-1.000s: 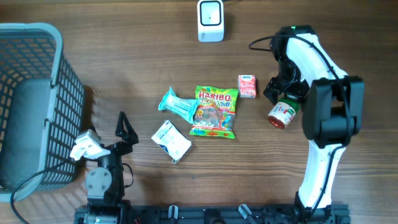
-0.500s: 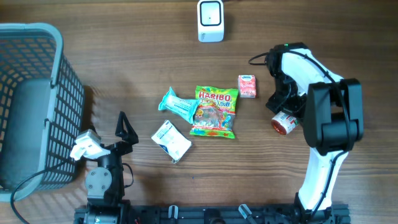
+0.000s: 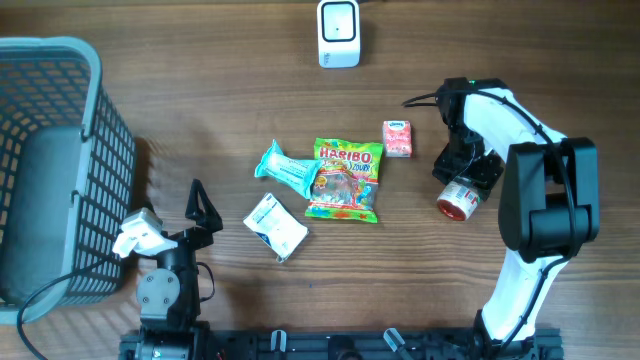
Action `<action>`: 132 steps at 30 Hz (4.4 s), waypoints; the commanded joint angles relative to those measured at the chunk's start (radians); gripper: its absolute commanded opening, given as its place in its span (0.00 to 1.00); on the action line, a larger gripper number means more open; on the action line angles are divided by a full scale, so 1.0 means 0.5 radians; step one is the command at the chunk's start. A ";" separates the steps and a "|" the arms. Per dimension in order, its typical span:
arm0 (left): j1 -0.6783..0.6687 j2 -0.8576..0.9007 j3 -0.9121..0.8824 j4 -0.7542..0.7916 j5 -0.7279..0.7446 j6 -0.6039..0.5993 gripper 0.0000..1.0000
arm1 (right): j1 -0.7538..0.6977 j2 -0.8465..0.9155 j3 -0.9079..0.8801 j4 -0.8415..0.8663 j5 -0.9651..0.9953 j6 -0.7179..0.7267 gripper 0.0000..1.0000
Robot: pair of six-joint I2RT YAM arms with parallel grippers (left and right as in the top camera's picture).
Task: Scan the item barcode
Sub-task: 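Regrasp the canister from above with the right gripper and lift it, then carry the canister toward the white barcode scanner, then hold the canister label in front of the scanner, rotating it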
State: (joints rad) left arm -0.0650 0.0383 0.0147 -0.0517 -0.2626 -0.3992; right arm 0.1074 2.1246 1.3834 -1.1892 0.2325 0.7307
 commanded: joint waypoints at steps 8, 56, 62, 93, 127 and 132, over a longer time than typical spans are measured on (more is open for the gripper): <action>0.011 -0.011 -0.018 0.008 0.009 -0.011 1.00 | 0.014 -0.296 0.056 0.639 -0.507 -0.205 0.65; 0.011 -0.011 -0.018 0.008 0.009 -0.011 1.00 | 0.330 -1.123 0.124 0.813 -0.384 -0.048 0.99; 0.011 -0.011 -0.018 0.008 0.009 -0.011 1.00 | 0.167 -0.459 1.212 -0.037 -0.488 -0.151 1.00; 0.011 -0.011 -0.018 0.008 0.009 -0.011 1.00 | 0.046 1.102 2.004 -0.243 -0.558 -0.365 0.84; 0.011 -0.011 -0.018 0.008 0.009 -0.011 1.00 | 0.745 -0.144 1.760 -0.249 -0.433 -0.635 0.65; 0.011 -0.011 -0.018 0.008 0.009 -0.011 1.00 | 0.744 0.039 1.757 0.623 0.060 -0.917 0.65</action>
State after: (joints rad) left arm -0.0643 0.0395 0.0132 -0.0505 -0.2626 -0.3992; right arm 0.4801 2.0937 2.2475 -1.0050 0.0971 0.3664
